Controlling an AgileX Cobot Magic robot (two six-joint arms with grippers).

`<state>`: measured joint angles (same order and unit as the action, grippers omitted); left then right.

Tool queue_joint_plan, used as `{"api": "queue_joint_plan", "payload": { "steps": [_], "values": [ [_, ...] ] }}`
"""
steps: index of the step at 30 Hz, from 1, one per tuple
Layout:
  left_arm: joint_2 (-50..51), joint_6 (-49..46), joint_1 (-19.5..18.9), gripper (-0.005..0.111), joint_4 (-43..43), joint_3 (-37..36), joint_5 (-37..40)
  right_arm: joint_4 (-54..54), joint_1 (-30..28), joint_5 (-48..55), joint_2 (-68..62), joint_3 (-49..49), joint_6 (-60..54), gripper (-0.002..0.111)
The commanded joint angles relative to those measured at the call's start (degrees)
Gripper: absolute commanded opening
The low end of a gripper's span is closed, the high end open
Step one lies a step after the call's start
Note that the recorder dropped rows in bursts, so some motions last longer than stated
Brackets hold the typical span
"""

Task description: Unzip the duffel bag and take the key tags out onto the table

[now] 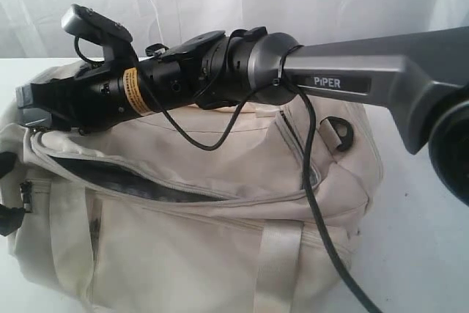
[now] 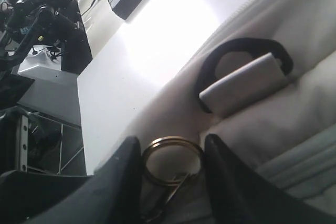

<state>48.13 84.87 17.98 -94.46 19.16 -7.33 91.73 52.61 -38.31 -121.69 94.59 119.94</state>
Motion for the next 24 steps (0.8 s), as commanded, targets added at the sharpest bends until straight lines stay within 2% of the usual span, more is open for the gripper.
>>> {"api": "queue_joint_plan", "payload": {
  "steps": [1, 6, 15, 24],
  "values": [
    [-0.13, 0.15, -0.19, 0.000, -1.12, 0.56, 1.45, 0.23, -0.15, -0.03, -0.25, 0.21, 0.19, 0.018],
    [-0.13, 0.15, -0.19, 0.000, -1.12, 0.56, 1.05, -0.14, -0.15, 2.86, -0.25, 1.24, -0.20, 0.000],
    [-0.13, 0.15, -0.19, 0.000, -1.12, 0.56, 1.05, -0.04, -1.11, 8.16, -0.14, 1.96, -0.20, 0.000],
    [-0.13, 0.15, -0.19, 0.000, -1.12, 0.56, 1.26, -1.83, -4.61, 5.41, -0.14, 1.96, -0.20, 0.000]
  ]
}}
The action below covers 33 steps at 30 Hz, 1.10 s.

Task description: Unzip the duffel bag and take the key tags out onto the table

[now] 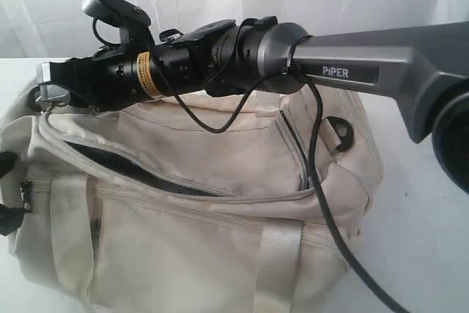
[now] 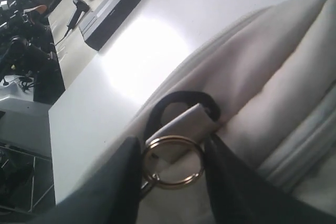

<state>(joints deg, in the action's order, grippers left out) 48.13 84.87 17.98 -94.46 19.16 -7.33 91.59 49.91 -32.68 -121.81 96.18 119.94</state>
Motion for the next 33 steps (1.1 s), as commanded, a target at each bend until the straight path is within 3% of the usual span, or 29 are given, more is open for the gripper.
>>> {"api": "queue_joint_plan", "payload": {
  "steps": [1, 6, 19, 33],
  "values": [
    [-0.13, 0.15, -0.19, 0.000, -1.12, 0.56, 1.26, -2.09, -2.35, -0.34, -0.01, 0.37, -0.20, 0.000],
    [-0.13, 0.15, -0.19, 0.000, -1.00, 0.56, 1.07, -2.17, -3.67, -0.60, -0.01, 0.37, -1.12, 0.000],
    [-0.13, 0.28, -0.19, 0.000, -1.00, 0.56, -1.70, -3.84, -4.26, 12.00, -0.01, 0.37, -4.85, 0.000],
    [-4.20, 0.28, -0.19, 0.001, -0.63, 1.89, -6.20, -4.83, -4.26, 0.34, -0.01, 0.37, -6.78, 0.000]
  ]
}}
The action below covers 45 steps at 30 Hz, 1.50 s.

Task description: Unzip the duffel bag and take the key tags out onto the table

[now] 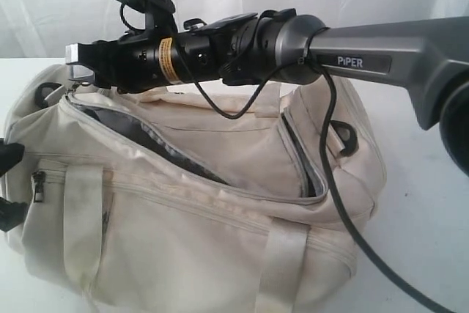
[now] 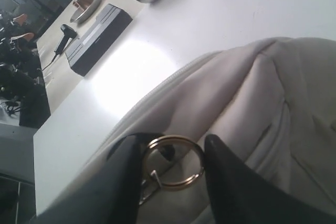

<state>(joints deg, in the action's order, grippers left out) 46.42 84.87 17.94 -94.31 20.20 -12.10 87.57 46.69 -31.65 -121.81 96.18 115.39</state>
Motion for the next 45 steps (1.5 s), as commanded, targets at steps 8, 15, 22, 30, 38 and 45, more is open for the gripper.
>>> {"api": "queue_joint_plan", "payload": {
  "steps": [8, 15, 22, 30, 38, 45],
  "values": [
    [-3.07, 0.37, -0.15, 0.057, -2.47, 0.89, -3.01, -0.81, -1.04, -2.03, -0.01, 0.37, -2.22, 0.000],
    [-3.07, -3.37, -0.15, 0.064, -2.00, 3.70, -8.04, -3.36, -1.04, -7.54, -0.01, 0.51, -2.22, 0.000],
    [-0.17, -21.68, -0.15, 0.064, 0.95, 5.53, -8.05, -3.36, -1.04, -10.84, -0.01, 2.55, -2.22, 0.000],
    [3.55, -37.86, -0.15, 0.064, 7.66, 5.53, -11.86, -3.50, -1.04, -12.22, -0.01, 3.93, -2.22, 0.000],
    [3.65, -45.22, -0.15, 0.059, 11.19, 5.53, -16.93, -3.39, -1.04, -12.22, -0.01, 3.92, -2.11, 0.000],
    [6.35, -47.88, -0.15, 0.058, 12.39, 5.53, -16.81, -3.39, -1.04, -12.22, -0.01, 3.92, -1.14, 0.000]
  ]
}}
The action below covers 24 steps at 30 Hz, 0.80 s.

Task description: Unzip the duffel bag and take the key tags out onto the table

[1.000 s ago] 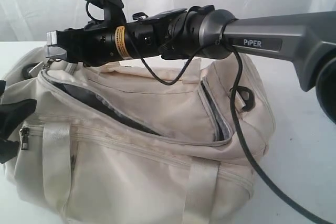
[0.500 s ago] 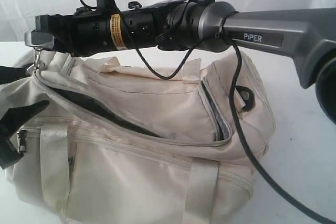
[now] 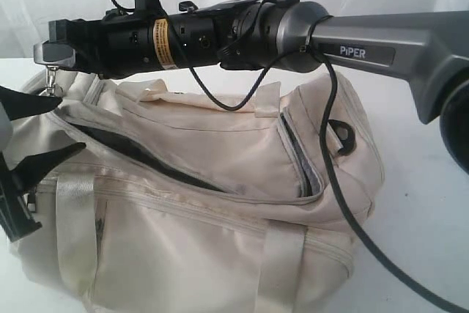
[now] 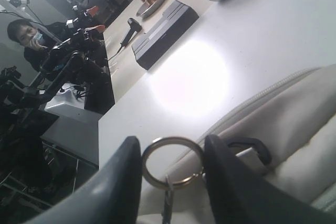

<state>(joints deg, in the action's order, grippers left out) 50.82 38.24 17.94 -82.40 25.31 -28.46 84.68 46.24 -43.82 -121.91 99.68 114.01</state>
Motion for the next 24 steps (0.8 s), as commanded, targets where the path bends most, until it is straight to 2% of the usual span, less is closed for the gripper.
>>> {"api": "queue_joint_plan", "payload": {
  "steps": [1, 7, 11, 13, 16, 24],
  "values": [
    [2.82, -2.21, -0.15, 0.057, 1.68, 0.42, -0.44, -0.39, -0.59, -0.04, 0.08, 0.43, 0.24, 0.000],
    [5.87, -8.28, -0.15, 0.048, 11.36, 0.42, -0.44, -0.29, -0.59, -0.04, 0.08, 0.43, 0.24, 0.000],
    [6.58, -11.42, -0.15, 0.026, 16.02, 0.42, -0.02, -0.09, -0.59, 0.19, 0.08, 0.22, 0.24, 0.000],
    [6.77, -12.94, -0.15, 0.014, 16.97, 0.42, 0.10, -0.09, -0.59, 1.08, 0.08, 0.22, 0.24, 0.000],
    [6.86, -13.04, -0.15, 0.001, 17.09, 0.42, 0.55, -0.09, -0.59, 1.21, 0.08, 0.22, 0.59, 0.000],
    [5.79, -12.94, -0.15, 0.000, 16.77, 0.42, 1.05, 0.06, -0.92, 1.33, 0.08, 0.22, 0.56, 0.000]
  ]
}}
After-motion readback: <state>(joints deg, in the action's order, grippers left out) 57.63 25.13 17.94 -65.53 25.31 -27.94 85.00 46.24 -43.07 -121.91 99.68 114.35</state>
